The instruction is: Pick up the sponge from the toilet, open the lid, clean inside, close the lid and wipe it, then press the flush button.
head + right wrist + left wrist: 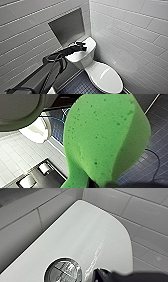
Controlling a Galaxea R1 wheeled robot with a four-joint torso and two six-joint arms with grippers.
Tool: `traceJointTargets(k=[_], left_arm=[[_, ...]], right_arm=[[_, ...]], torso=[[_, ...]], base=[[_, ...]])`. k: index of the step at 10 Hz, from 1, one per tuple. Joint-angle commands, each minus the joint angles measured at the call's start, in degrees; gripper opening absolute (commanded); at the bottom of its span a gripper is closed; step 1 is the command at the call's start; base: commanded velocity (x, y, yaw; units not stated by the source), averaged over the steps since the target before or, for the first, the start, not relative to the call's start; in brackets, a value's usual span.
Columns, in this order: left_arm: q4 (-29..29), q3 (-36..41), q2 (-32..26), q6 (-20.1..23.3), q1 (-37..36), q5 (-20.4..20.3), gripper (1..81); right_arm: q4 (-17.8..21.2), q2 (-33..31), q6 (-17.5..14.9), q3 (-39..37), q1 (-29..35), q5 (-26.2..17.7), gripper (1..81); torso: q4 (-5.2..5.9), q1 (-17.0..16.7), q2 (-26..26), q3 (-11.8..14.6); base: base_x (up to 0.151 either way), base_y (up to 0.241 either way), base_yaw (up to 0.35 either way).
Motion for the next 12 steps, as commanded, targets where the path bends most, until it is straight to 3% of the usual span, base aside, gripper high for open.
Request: traceJointTargets(k=[1, 3, 5, 6, 12], left_arm=[[-0.3, -2.3, 2.5, -0.1, -10.3, -0.5, 1.0], [-0.2, -2.3, 2.5, -0.1, -10.3, -0.5, 1.0], [-0.2, -2.3, 2.5, -0.1, -10.3, -0.6, 1.0], [-0.2, -2.3, 2.5, -0.1, -10.3, -0.8, 1.0], [-0.1, -4.3, 2.5, -0.1, -10.3, -1.9, 1.0]], right_arm=[[-1.2, -0.6, -0.3, 1.5, -1.5, -5.9, 1.0], [-1.2, -0.6, -0.3, 1.8, -1.3, -5.9, 1.0], [-1.2, -0.6, -0.3, 1.8, -1.5, -5.8, 1.0], [-1.2, -0.6, -0.3, 1.9, -1.5, -5.8, 1.0], [-1.2, -0.1, -0.3, 1.6, -1.5, -5.8, 1.0]], torso=[[0.00, 0.0, 0.0, 0.0], [0.00, 0.0, 0.0, 0.0], [0.00, 0.0, 0.0, -4.2], [0.00, 0.0, 0.0, -0.6], [0.00, 0.0, 0.0, -1.6]], base=[[0.000, 0.000, 0.000], [0.000, 0.000, 0.000], [0.000, 0.000, 0.000], [0.000, 0.000, 0.000], [0.000, 0.000, 0.000]])
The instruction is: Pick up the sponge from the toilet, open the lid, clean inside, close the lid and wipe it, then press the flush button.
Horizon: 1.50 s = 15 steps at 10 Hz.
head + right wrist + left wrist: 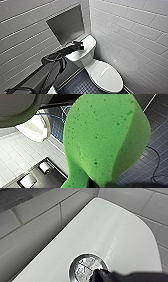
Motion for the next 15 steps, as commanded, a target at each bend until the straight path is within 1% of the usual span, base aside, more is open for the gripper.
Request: traceJointTargets(k=[1, 3, 4, 5, 6, 7, 9, 12, 13, 14, 15], left_arm=[[-0.1, -0.6, 2.5, -0.1, -9.9, 0.5, 1.0], [0.0, -0.6, 2.5, -0.1, -9.4, 0.5, 1.0], [0.0, -0.6, 2.5, -0.1, -9.4, 0.4, 1.0], [0.0, -0.7, 2.5, -0.1, -9.4, 0.2, 1.0], [0.1, -0.6, 2.5, -0.1, -9.3, -1.2, 1.0], [0.2, -0.7, 2.5, 0.0, -8.9, -1.4, 1.0], [0.2, -0.7, 2.5, 0.3, -7.0, -1.4, 1.0], [-0.2, -0.4, 2.5, 0.3, -8.1, -0.5, 1.0], [-0.6, -0.3, 2.5, 0.0, -10.3, 3.5, 1.0], [-1.0, 0.1, 2.5, -0.2, -12.6, 8.8, 1.0], [-2.6, 0.7, 2.5, -0.3, -14.0, 12.2, 1.0]], right_arm=[[-1.2, -0.2, -0.3, 1.6, -1.6, -6.0, 1.0], [-1.2, -0.1, -0.3, 1.9, -1.4, -6.0, 1.0], [-1.2, 0.0, -0.3, 1.9, -1.3, -6.0, 1.0], [-1.2, 0.0, -0.3, 1.9, -1.4, -6.0, 1.0], [-1.2, 0.0, -0.3, 1.7, -1.7, -6.0, 1.0], [-1.2, 0.1, -0.3, 1.6, -1.9, -6.0, 1.0], [-1.2, 0.5, -0.4, 1.5, -1.8, -6.0, 1.0], [-1.1, 1.0, -0.3, 0.8, -1.8, -6.0, 1.0], [-1.1, 1.2, -0.3, 0.6, -1.8, -6.0, 1.0], [-1.2, 1.4, -0.3, 0.5, -1.7, -6.0, 1.0], [-1.2, 1.5, -0.3, 0.5, -1.5, -6.1, 1.0]], torso=[[-0.02, 0.0, 0.0, 0.0], [0.00, 0.0, 0.0, 0.0], [0.00, 0.0, 0.0, -2.3], [0.00, 0.0, 0.0, -0.3], [0.00, 0.0, 0.0, -0.8], [0.00, 0.0, 0.0, -1.0], [0.00, 0.0, 0.0, -1.0], [0.00, 0.0, 0.0, -1.0], [0.00, 0.0, 0.0, -1.0], [0.00, 0.0, 0.0, -1.0], [0.00, 0.0, 0.0, -1.0]], base=[[0.000, 0.000, 0.000], [0.000, 0.000, 0.000], [0.000, 0.000, 0.000], [0.000, 0.000, 0.000], [0.000, 0.000, 0.000], [0.000, 0.000, 0.000], [0.000, 0.000, 0.000], [0.000, 0.000, 0.000], [0.000, 0.000, 0.000], [0.000, 0.000, 0.000], [0.000, 0.000, 0.000]])
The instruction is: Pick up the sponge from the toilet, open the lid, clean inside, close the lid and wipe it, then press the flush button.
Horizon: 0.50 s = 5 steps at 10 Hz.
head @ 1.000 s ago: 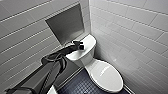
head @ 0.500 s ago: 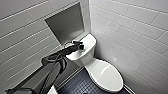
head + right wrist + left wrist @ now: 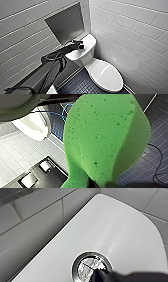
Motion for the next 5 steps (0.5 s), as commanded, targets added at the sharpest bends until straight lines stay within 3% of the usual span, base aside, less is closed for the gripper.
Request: traceJointTargets(k=[1, 3, 5], left_arm=[[-4.6, 1.5, 2.5, -0.4, -13.8, 11.8, 1.0], [-9.9, 4.4, 2.5, -0.3, -15.6, 14.1, 1.0], [-13.7, 15.5, -3.7, -0.3, -16.9, 17.2, 1.0]], right_arm=[[-1.2, 0.1, -0.3, 1.6, -1.6, -6.2, 1.0], [-1.4, 0.1, -0.4, 1.6, -1.9, -6.2, 1.0], [-1.4, 0.1, -0.3, 1.4, -1.9, -5.8, 1.0]], torso=[[0.00, 0.0, 0.0, 0.0], [0.00, 0.0, 0.0, 0.0], [0.00, 0.0, 0.0, 0.0]], base=[[0.000, 0.000, 0.000], [0.000, 0.000, 0.000], [0.000, 0.000, 0.000]])
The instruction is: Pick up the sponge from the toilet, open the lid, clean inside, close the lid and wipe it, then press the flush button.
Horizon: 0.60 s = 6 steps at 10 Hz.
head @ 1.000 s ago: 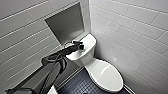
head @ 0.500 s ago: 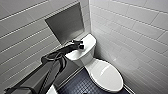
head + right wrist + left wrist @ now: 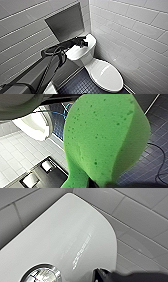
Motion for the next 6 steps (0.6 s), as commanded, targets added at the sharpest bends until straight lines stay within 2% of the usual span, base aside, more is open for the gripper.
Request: traceJointTargets(k=[1, 3, 6], left_arm=[[-5.7, 19.8, -8.7, -0.3, -12.0, 5.1, 1.0], [-5.4, 38.6, -18.9, -0.4, -11.9, 4.6, 1.0], [-5.3, 55.8, -32.4, -0.4, -9.7, 4.6, 1.0]], right_arm=[[-1.3, -0.4, -0.3, 1.6, -1.7, -5.8, 1.0], [-1.4, -0.4, -0.4, 1.9, -1.5, -5.8, 1.0], [-1.4, -0.8, -0.3, 3.0, -1.1, -5.8, 1.0]], torso=[[0.00, 0.0, 0.0, 0.0], [0.00, 0.0, 0.0, 0.0], [0.00, 0.0, 0.0, 0.0]], base=[[0.000, 0.000, 0.000], [0.000, 0.000, 0.000], [0.000, 0.000, 0.000]])
